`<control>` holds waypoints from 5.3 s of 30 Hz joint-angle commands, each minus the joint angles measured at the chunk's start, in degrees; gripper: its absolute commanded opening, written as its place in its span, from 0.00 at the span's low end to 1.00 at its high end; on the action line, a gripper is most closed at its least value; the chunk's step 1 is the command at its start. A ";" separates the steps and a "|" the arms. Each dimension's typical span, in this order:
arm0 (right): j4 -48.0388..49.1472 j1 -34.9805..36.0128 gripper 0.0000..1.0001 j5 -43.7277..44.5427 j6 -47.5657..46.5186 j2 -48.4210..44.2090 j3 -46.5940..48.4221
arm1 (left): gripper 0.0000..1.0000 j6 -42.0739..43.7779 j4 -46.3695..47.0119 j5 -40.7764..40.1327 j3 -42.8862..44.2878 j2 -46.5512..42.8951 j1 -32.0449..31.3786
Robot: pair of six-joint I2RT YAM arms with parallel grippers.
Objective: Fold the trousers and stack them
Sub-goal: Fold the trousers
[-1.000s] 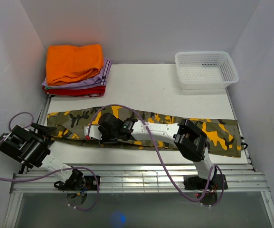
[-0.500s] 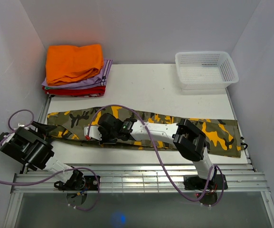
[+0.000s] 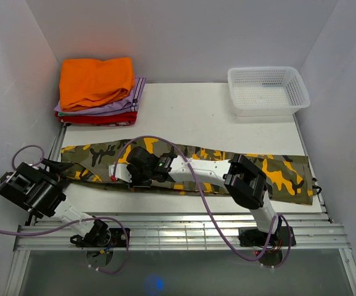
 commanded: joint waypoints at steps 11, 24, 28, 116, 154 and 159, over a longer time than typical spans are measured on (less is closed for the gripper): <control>-1.85 0.18 0.08 -11.27 5.08 -3.41 -0.47 | 0.98 -3.62 7.03 -2.97 -0.06 1.78 -0.01; -4.47 -2.98 0.08 -5.12 4.99 6.69 4.70 | 0.98 6.81 -5.51 -4.19 6.43 -2.61 0.08; -9.22 -3.33 0.08 -5.82 3.15 8.63 6.03 | 0.98 26.53 -23.52 -7.89 14.95 -4.72 0.08; -42.54 -89.29 0.32 6.13 -50.64 -9.47 -11.98 | 0.90 48.06 -26.89 -21.25 21.83 -14.13 -44.66; -46.74 -89.64 0.08 8.33 -50.37 -11.23 -12.60 | 0.90 47.09 -25.13 -22.22 18.93 -14.74 -46.24; -50.09 -89.73 0.08 8.59 -50.47 -13.52 -9.10 | 0.90 46.74 -24.87 -21.87 18.93 -14.74 -46.33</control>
